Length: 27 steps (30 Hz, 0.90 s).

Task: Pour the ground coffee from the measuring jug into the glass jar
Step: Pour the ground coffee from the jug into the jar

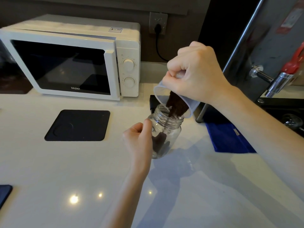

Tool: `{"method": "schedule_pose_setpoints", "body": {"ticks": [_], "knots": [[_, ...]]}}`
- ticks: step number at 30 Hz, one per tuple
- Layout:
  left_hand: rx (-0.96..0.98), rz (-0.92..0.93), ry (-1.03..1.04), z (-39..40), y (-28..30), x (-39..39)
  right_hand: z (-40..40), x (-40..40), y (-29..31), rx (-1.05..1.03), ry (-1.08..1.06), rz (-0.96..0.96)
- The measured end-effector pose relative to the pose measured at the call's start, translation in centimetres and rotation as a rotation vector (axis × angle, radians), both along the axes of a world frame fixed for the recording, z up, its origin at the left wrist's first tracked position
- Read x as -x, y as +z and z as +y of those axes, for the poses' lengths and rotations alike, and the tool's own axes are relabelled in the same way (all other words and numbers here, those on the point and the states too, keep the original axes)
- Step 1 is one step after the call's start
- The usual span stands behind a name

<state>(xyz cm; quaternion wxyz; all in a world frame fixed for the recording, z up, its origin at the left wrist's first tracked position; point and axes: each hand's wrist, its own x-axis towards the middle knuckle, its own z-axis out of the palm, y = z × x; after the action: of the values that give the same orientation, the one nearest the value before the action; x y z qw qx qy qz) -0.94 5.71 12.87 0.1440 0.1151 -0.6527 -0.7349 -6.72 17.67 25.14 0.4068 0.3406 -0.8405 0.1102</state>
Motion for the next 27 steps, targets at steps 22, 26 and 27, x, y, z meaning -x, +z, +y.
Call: {"method": "schedule_pose_setpoints", "body": {"ticks": [22,26,27], "knots": [[0.006,-0.015,0.017,0.05,-0.54,0.08,-0.44,-0.43,0.07,-0.065,0.088,0.046],[0.007,-0.011,0.028,0.08,-0.53,0.06,-0.44,-0.47,0.2,-0.084,0.076,0.038],[0.005,-0.013,0.027,0.07,-0.51,0.08,-0.45,-0.49,0.21,-0.086,0.076,0.038]]}}
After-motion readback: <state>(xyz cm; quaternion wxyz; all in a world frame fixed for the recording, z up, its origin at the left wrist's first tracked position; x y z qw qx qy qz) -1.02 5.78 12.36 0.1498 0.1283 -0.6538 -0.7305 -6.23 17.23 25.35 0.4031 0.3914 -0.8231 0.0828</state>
